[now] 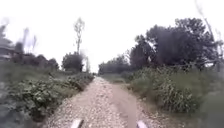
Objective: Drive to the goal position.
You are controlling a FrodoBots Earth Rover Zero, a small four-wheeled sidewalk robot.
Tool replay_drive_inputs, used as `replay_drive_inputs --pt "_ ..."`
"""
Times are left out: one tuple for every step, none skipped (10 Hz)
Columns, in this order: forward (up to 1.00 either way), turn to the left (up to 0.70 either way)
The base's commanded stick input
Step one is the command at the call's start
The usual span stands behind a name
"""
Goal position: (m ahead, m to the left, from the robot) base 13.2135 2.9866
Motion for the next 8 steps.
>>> replay_drive_inputs --pt "0.7 0.0" --pt "0.7 0.0" --pt "0.7 0.0" --pt "0.7 0.0" --pt "0.7 0.0" --pt "0.7 0.0" --pt "0.7 0.0" --pt "0.7 0.0"
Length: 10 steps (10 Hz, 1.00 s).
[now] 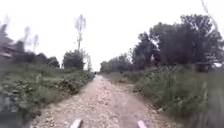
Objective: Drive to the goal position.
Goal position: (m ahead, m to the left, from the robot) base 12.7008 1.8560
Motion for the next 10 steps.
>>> replay_drive_inputs --pt "0.7 0.0" --pt "0.7 0.0" --pt "0.7 0.0" --pt "0.7 0.0" --pt "0.7 0.0" --pt "0.7 0.0" --pt "0.7 0.0" --pt "0.7 0.0" --pt "0.7 0.0" --pt "0.7 0.0"
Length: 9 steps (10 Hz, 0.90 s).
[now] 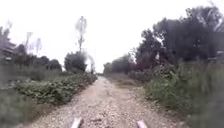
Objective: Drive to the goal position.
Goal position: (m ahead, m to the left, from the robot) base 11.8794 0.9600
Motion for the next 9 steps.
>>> replay_drive_inputs --pt "0.7 0.0" --pt "0.7 0.0" --pt "0.7 0.0" --pt "0.7 0.0" --pt "0.7 0.0" --pt "0.7 0.0" --pt "0.7 0.0" --pt "0.7 0.0" --pt "0.7 0.0"
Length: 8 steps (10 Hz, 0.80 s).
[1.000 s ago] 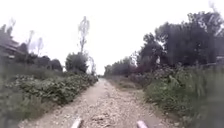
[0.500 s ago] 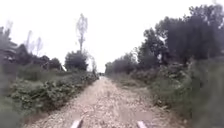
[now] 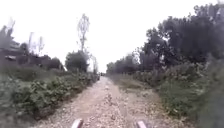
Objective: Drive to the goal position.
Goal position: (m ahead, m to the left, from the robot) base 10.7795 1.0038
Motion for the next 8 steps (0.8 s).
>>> replay_drive_inputs --pt "0.7 0.0" --pt "0.7 -0.06" --pt "0.7 -0.32" --pt "0.7 -0.26" --pt "0.7 -0.03" --pt "0.7 0.0" --pt "0.7 0.0" --pt "0.7 0.0"
